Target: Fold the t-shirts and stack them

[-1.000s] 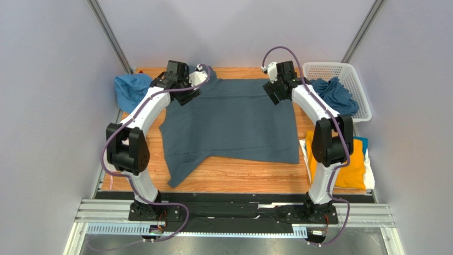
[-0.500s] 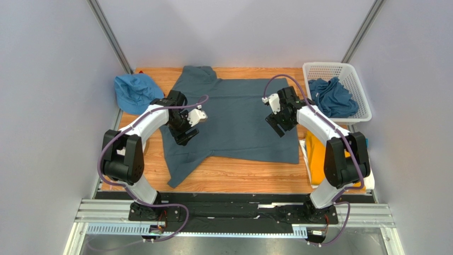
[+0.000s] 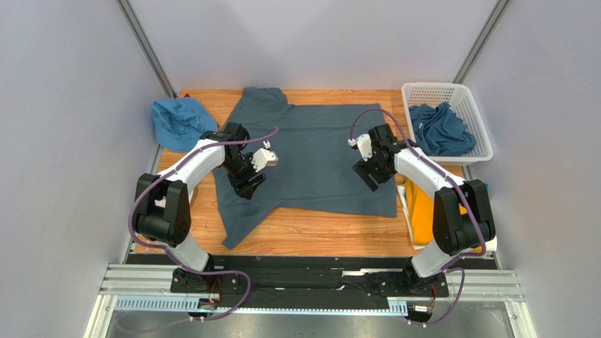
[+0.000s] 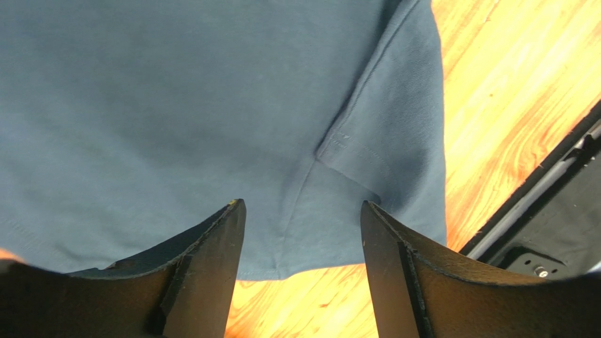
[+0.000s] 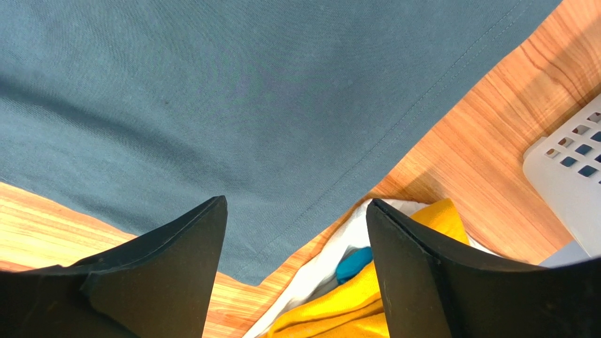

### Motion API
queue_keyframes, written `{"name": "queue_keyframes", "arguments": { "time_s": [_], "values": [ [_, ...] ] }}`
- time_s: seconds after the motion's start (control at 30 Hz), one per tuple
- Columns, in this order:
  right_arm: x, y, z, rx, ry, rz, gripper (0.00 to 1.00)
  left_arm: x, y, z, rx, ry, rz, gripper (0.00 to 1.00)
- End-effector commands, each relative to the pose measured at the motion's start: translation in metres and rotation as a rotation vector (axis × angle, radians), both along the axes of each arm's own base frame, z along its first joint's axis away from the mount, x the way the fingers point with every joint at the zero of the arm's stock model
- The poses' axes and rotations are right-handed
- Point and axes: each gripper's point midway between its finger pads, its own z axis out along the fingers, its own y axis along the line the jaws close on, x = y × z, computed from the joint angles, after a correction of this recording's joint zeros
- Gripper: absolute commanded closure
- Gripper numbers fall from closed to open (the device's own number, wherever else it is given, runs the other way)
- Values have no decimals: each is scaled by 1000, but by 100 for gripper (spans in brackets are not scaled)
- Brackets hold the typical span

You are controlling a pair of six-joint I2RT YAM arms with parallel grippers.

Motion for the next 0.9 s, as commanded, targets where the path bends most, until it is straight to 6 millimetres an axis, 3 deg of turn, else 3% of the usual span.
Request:
{"name": "queue_keyframes", "arguments": {
  "time_s": [0.0,0.87],
  "values": [
    [7,7,5,28,-43,-2,24,-3,-13,1,-41,31,-32,31],
    [-1,8,0,39,-30,1,26,-32,-27,-45,3,143,-48,45]
  ]
}}
